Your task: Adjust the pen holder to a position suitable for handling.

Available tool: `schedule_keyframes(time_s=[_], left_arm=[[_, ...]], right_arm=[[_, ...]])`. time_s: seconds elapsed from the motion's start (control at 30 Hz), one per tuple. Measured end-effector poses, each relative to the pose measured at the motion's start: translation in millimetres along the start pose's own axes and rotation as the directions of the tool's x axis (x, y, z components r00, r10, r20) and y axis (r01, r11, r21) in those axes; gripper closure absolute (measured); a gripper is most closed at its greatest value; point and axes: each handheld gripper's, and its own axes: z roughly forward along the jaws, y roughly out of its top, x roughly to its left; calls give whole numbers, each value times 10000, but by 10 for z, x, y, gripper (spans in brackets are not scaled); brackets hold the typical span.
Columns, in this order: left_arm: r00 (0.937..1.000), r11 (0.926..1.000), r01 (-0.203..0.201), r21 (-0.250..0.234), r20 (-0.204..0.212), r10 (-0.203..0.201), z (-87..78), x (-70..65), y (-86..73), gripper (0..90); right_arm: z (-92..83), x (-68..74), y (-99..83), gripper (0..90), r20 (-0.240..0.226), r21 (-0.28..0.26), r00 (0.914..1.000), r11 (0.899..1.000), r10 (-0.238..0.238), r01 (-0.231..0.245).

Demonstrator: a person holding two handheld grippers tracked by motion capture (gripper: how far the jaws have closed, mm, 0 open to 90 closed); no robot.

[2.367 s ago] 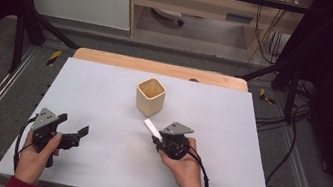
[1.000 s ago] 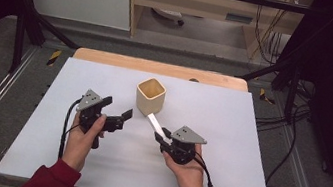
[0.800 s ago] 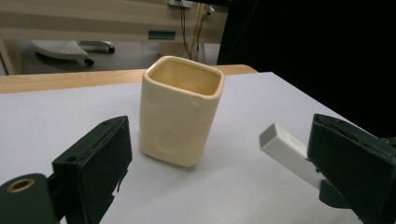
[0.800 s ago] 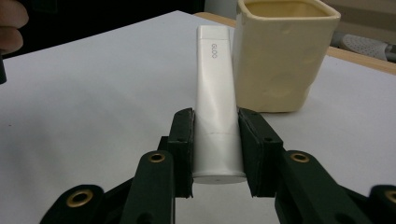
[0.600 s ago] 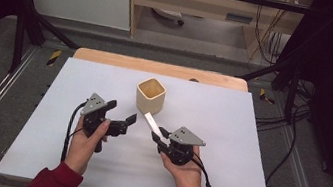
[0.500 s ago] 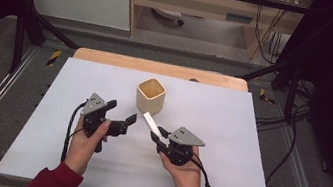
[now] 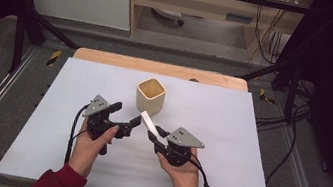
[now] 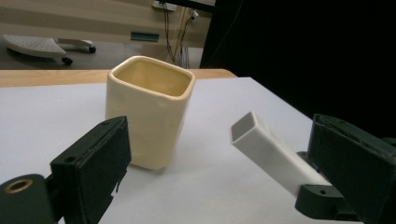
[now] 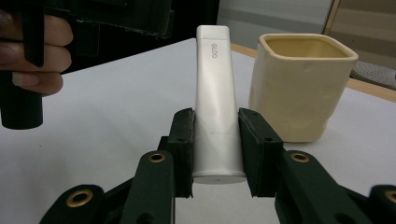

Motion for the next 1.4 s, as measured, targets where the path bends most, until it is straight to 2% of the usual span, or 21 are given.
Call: schedule_keyframes(time_s=[0.27, 0.37, 0.5, 0.6, 0.77, 0.9, 1.1, 1.23, 1.4], left_arm=[[9998, 9999, 139, -39, 170, -139, -7, -15, 1, 63], [9991, 9994, 339, -36, 250, -338, -9, -2, -3, 64], [9948, 9963, 861, -67, 552, -856, 2, 4, -27, 67], [9964, 9976, 685, 61, 495, -687, 28, 2, -52, 76], [9950, 9971, 739, 151, 656, -748, 49, -9, -82, 86], [9906, 9953, 930, 284, 982, -954, 61, -20, -100, 130], [9777, 9876, 1486, 506, 1421, -1544, 81, -20, -129, 227], [9765, 9872, 1459, 638, 1504, -1540, 97, -2, -154, 310], [9722, 9848, 1598, 685, 1623, -1690, 100, 19, -173, 348]], right_arm=[[-4, 32, 23, 673, -63, -144, 10000, 9999, -68, 67], [-9, 39, 32, 673, -51, -254, 10000, 9997, -57, 55], [-15, 55, 32, 673, -68, -285, 9999, 9995, -117, 115], [-25, 64, 33, 673, -72, -337, 9999, 9994, -127, 125], [-15, 68, 31, 673, -59, -326, 9999, 9993, -162, 160], [-1, 87, 31, 673, -44, -327, 9997, 9992, -232, 231], [11, 140, 29, 673, -2, -318, 9990, 9985, -437, 437], [24, 164, 23, 673, -30, -279, 9984, 9980, -563, 562], [32, 177, 24, 673, 5, -289, 9979, 9974, -653, 653]])
